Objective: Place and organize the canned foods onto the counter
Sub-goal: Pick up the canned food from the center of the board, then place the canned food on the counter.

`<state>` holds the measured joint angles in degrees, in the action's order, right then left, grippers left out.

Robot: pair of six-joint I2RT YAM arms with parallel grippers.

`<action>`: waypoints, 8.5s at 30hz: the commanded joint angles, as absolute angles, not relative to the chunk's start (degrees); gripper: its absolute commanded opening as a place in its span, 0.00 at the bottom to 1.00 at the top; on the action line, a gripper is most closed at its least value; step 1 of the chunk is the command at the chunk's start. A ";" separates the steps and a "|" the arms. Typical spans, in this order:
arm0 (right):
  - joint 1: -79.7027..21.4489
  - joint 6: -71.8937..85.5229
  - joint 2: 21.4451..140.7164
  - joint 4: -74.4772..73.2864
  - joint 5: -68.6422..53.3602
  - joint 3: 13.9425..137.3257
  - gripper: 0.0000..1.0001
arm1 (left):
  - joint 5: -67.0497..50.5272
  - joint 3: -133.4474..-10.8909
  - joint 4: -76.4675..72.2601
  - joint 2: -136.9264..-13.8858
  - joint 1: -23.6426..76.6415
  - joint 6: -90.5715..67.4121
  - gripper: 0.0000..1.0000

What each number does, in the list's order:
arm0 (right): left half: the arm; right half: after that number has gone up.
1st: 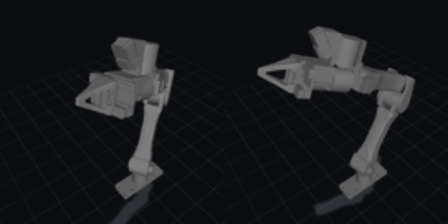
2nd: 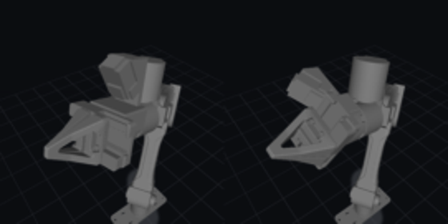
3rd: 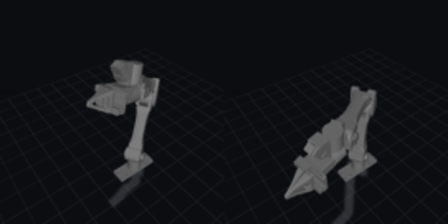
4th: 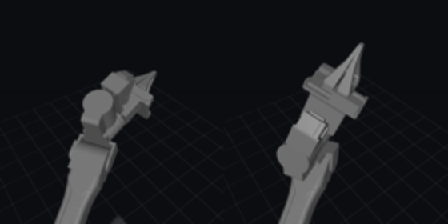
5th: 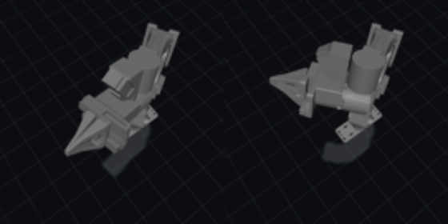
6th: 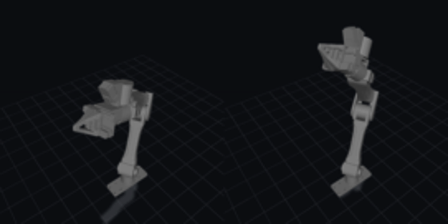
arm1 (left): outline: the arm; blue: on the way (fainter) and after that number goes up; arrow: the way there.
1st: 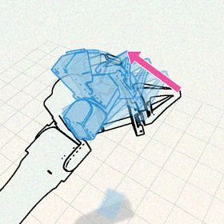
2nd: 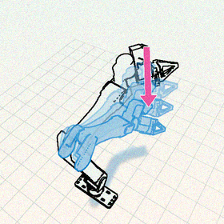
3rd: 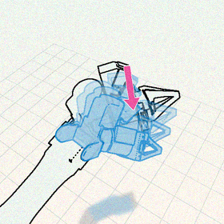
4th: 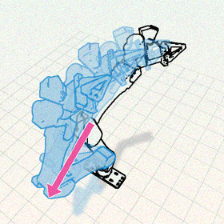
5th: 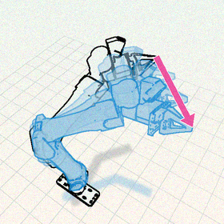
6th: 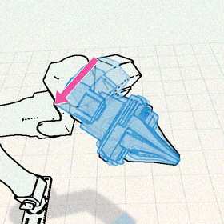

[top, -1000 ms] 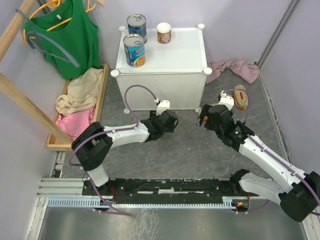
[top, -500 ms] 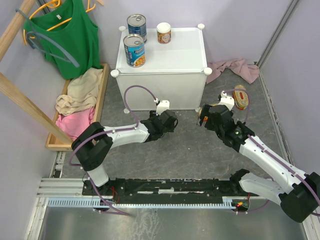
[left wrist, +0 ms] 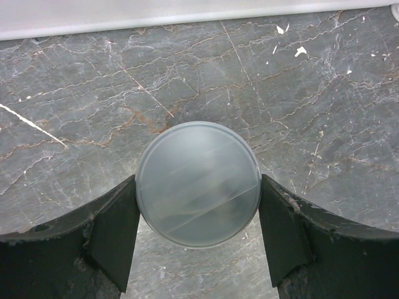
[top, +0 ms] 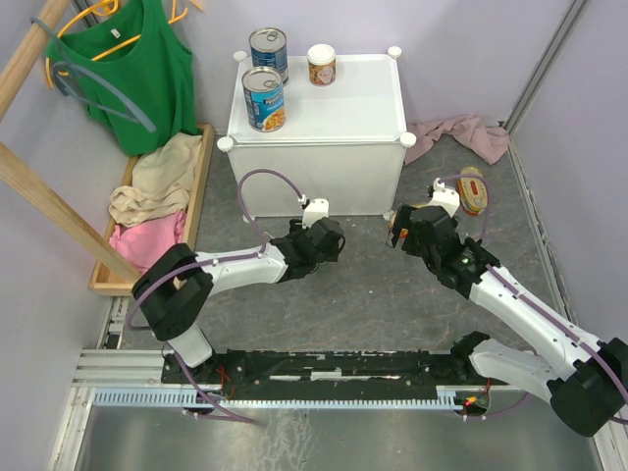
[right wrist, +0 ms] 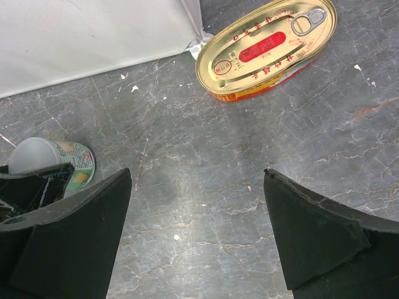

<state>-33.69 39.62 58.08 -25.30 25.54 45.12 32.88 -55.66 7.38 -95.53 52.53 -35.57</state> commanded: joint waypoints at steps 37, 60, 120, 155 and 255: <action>-32.47 39.55 54.99 -24.42 26.32 43.04 0.94 | 44.91 -72.68 18.62 -77.26 60.65 -26.70 0.03; -32.46 39.88 54.14 -24.52 25.36 43.59 0.94 | 50.05 -94.36 19.75 -83.26 59.85 -12.40 0.03; -32.44 40.25 58.07 -15.79 19.96 40.98 0.93 | 36.74 -128.24 24.46 -109.20 41.67 -10.72 0.03; -32.48 39.21 64.79 -11.84 18.72 42.80 0.93 | 31.00 -129.11 21.75 -115.10 37.20 -11.21 0.28; -32.37 39.28 58.63 -14.04 17.57 42.23 0.92 | 44.39 -111.89 7.60 -98.58 47.86 -2.35 0.95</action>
<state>-32.51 39.64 59.90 -14.63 17.76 41.43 41.80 -113.99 14.83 -103.68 46.06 -6.48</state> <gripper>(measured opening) 0.925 0.966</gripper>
